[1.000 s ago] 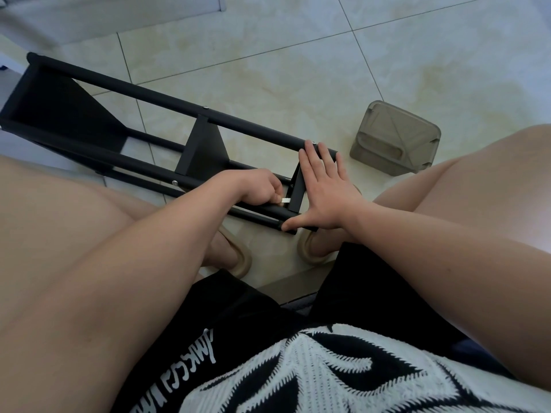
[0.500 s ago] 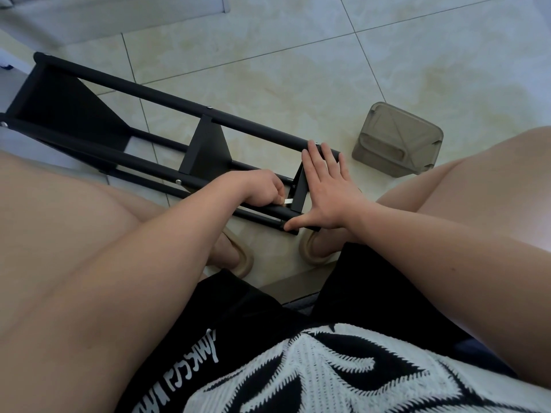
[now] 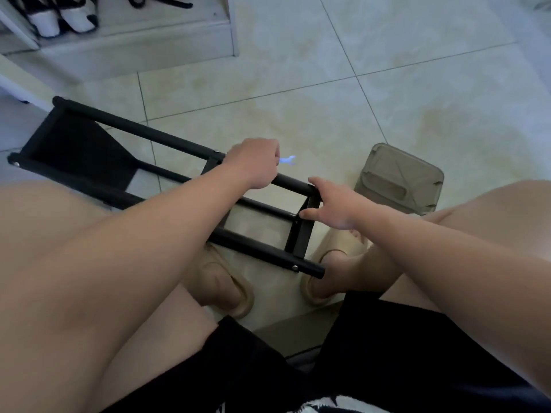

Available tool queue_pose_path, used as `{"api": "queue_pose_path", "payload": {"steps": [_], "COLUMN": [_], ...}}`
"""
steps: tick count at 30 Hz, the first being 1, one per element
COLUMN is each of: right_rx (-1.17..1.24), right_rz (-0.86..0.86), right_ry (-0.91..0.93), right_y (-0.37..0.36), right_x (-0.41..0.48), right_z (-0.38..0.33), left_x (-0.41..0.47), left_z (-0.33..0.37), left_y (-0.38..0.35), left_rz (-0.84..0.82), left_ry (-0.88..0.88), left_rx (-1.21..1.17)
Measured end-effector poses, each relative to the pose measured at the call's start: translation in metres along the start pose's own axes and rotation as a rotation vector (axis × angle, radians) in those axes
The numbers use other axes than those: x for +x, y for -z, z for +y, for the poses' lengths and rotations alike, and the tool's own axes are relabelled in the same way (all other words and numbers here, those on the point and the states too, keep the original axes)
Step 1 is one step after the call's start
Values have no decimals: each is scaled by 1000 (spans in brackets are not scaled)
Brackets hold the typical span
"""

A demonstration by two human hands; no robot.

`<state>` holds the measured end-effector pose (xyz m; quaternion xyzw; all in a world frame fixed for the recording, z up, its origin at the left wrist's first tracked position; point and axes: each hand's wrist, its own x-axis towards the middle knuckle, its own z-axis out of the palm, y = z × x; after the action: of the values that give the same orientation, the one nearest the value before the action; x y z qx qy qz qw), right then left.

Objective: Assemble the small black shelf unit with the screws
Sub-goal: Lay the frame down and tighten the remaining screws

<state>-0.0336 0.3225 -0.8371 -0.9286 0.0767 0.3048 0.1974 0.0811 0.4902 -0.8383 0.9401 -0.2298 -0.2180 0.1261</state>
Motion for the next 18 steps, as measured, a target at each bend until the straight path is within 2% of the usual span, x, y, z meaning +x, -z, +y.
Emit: {"api": "queue_pose_path", "payload": {"steps": [4, 6, 8, 11, 18], "right_rx": [-26, -44, -44, -48, -90], "right_rz": [-78, -116, -135, -52, 228], "right_ry": [-14, -2, 7, 16, 128], "right_y": [15, 21, 27, 40, 101], "right_x": [24, 37, 47, 61, 97], "right_z": [1, 2, 5, 7, -4], "left_x": [26, 38, 48, 65, 99], "left_z": [-6, -8, -9, -15, -40], "left_y": [9, 8, 8, 15, 54], "left_rz": [-245, -397, -464, -380, 36], "left_ry": [14, 55, 70, 72, 86], "left_rx": [165, 140, 132, 156, -2]}}
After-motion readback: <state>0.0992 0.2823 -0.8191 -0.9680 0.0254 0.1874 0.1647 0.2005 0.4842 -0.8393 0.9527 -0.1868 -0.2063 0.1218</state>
